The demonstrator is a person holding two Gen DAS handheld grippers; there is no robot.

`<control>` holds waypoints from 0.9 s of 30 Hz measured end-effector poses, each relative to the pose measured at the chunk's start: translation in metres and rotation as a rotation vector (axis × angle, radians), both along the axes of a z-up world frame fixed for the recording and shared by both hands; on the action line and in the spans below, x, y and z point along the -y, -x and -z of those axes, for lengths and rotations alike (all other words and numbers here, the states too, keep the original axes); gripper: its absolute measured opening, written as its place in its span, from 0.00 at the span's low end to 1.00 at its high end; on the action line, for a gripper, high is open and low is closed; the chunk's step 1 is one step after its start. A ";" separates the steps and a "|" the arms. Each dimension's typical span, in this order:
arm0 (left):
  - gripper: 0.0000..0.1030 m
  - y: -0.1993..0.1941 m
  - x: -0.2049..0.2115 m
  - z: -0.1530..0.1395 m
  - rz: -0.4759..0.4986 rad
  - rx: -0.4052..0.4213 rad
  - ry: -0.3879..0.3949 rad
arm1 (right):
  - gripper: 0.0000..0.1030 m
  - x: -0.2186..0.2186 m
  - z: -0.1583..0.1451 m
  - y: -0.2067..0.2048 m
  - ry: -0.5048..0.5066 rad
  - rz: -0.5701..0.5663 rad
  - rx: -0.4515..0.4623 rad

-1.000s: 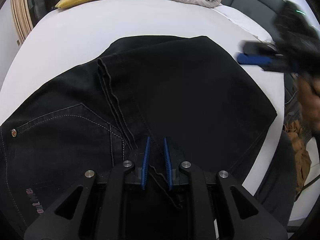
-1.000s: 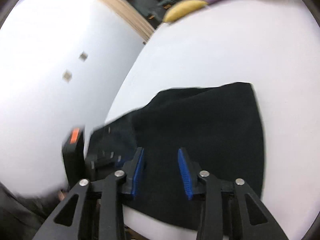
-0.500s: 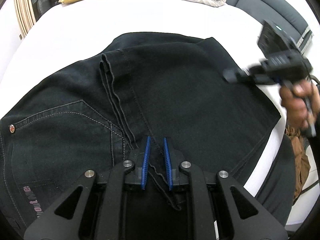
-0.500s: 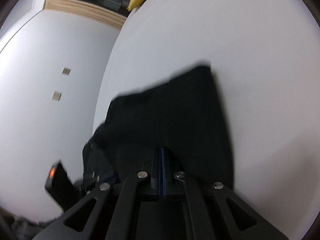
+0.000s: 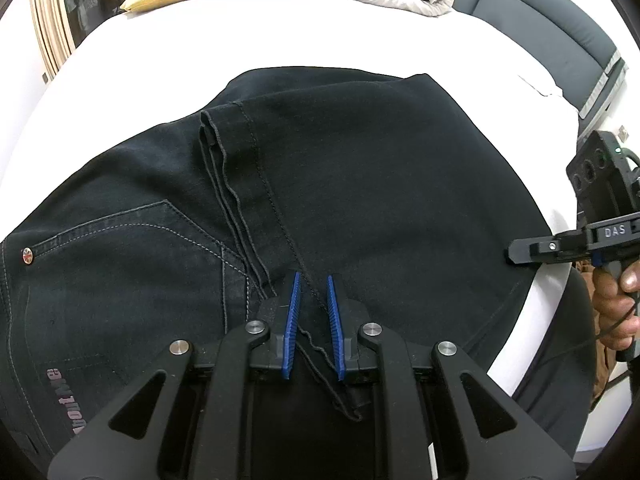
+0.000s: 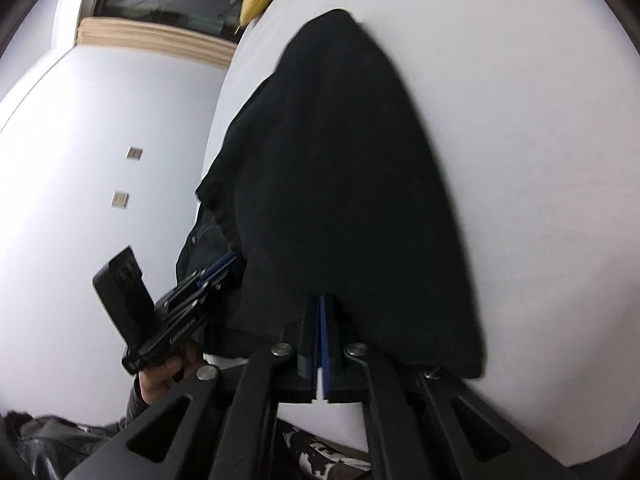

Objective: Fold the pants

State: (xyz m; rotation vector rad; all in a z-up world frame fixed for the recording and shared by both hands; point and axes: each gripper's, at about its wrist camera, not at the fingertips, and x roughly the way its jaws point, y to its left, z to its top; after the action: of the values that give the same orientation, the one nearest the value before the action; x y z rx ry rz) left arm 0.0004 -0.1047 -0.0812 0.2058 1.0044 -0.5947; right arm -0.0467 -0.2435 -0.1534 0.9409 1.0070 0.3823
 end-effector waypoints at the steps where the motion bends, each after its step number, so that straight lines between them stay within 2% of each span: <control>1: 0.13 0.000 -0.001 0.000 -0.001 -0.002 0.006 | 0.00 -0.001 0.000 -0.002 -0.007 0.007 0.002; 4: 0.14 0.000 -0.007 -0.002 -0.006 -0.008 0.041 | 0.00 0.002 0.004 0.001 -0.022 0.028 0.017; 8: 0.14 0.009 -0.038 -0.012 -0.056 -0.051 0.149 | 0.00 -0.004 -0.003 0.004 0.016 0.050 0.031; 10: 0.18 0.023 -0.064 -0.022 -0.076 -0.042 0.216 | 0.15 -0.012 -0.015 0.007 0.060 0.057 0.064; 11: 0.24 0.030 -0.077 -0.027 -0.092 -0.033 0.244 | 0.45 -0.017 -0.022 0.009 0.048 0.060 0.097; 12: 0.48 0.038 -0.092 -0.032 -0.108 -0.027 0.282 | 0.72 -0.021 -0.031 0.012 0.030 0.073 0.134; 13: 0.79 0.048 -0.111 -0.037 -0.129 -0.022 0.337 | 0.80 -0.024 -0.039 0.016 0.019 0.092 0.172; 14: 0.89 0.063 -0.138 -0.042 -0.171 -0.011 0.413 | 0.84 -0.029 -0.047 0.019 0.017 0.104 0.207; 15: 0.89 0.072 -0.155 -0.044 -0.203 -0.005 0.459 | 0.84 -0.037 -0.057 0.020 0.008 0.098 0.256; 17: 0.89 0.090 -0.190 -0.043 -0.263 -0.027 0.532 | 0.82 -0.052 -0.068 0.017 -0.035 0.063 0.295; 21: 0.89 0.116 -0.264 -0.017 -0.504 -0.097 0.715 | 0.68 -0.070 -0.074 0.009 -0.082 0.016 0.332; 23: 0.89 0.118 -0.283 -0.005 -0.575 -0.144 0.778 | 0.57 -0.080 -0.073 0.001 -0.098 0.005 0.330; 25: 0.89 0.113 -0.292 0.005 -0.598 -0.197 0.852 | 0.52 -0.088 -0.073 -0.004 -0.104 0.003 0.325; 27: 0.87 0.109 -0.297 0.019 -0.626 -0.253 0.882 | 0.46 -0.094 -0.076 -0.004 -0.104 0.002 0.331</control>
State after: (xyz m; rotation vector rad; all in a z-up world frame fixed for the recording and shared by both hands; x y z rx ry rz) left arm -0.1088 0.1923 -0.1002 -0.9516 0.8960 -0.4370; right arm -0.0422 -0.1499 -0.0775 0.9349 0.6890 0.5724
